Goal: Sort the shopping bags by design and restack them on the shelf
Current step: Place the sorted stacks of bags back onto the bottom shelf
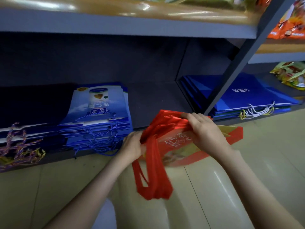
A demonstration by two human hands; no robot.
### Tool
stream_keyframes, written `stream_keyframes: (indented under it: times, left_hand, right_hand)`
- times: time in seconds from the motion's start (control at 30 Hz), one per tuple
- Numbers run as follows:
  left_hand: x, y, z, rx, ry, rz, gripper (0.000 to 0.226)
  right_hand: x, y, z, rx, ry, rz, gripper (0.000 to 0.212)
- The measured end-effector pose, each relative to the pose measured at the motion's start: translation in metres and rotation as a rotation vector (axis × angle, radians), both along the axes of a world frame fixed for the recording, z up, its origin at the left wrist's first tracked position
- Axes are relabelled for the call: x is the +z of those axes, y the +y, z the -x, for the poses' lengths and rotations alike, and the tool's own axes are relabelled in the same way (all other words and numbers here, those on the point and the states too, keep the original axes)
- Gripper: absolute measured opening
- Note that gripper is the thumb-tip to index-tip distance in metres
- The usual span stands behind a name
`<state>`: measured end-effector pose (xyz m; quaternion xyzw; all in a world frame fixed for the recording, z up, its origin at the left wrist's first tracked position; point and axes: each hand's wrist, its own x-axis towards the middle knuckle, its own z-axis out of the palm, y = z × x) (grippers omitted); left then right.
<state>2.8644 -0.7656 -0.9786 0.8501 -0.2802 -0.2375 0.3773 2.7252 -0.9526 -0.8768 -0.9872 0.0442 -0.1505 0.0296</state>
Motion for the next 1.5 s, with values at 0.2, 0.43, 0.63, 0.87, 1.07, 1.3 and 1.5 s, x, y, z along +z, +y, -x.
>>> stream_keyframes:
  times: [0.2, 0.43, 0.63, 0.87, 1.07, 1.3, 1.5]
  left_hand:
    - [0.016, 0.006, -0.009, 0.043, 0.283, 0.429, 0.105]
    - [0.061, 0.075, -0.042, -0.437, 0.033, -0.316, 0.077]
    - [0.128, 0.042, -0.013, -0.04, -0.445, 0.028, 0.075]
    - [0.108, -0.025, -0.008, -0.343, -0.708, -0.638, 0.056]
    - [0.115, -0.02, 0.01, -0.443, -0.854, -0.464, 0.031]
    - [0.143, -0.022, 0.014, -0.407, -0.779, -0.512, 0.036]
    - [0.1, -0.057, 0.031, -0.469, -0.823, -0.585, 0.036]
  right_hand:
    - [-0.013, 0.008, -0.021, 0.016, -0.005, 0.134, 0.046]
    - [-0.016, 0.023, -0.039, 0.039, 0.01, 0.113, 0.048]
    - [-0.023, 0.038, -0.052, 0.073, -0.011, 0.142, 0.042]
    - [-0.027, 0.04, -0.051, 0.056, 0.044, 0.128, 0.065]
    - [-0.002, 0.009, -0.03, -0.104, 0.355, 0.129, 0.06]
    - [0.022, 0.03, -0.026, -0.07, 0.279, 0.316, 0.023]
    - [-0.02, 0.017, -0.015, -0.079, 0.143, 0.278, 0.048]
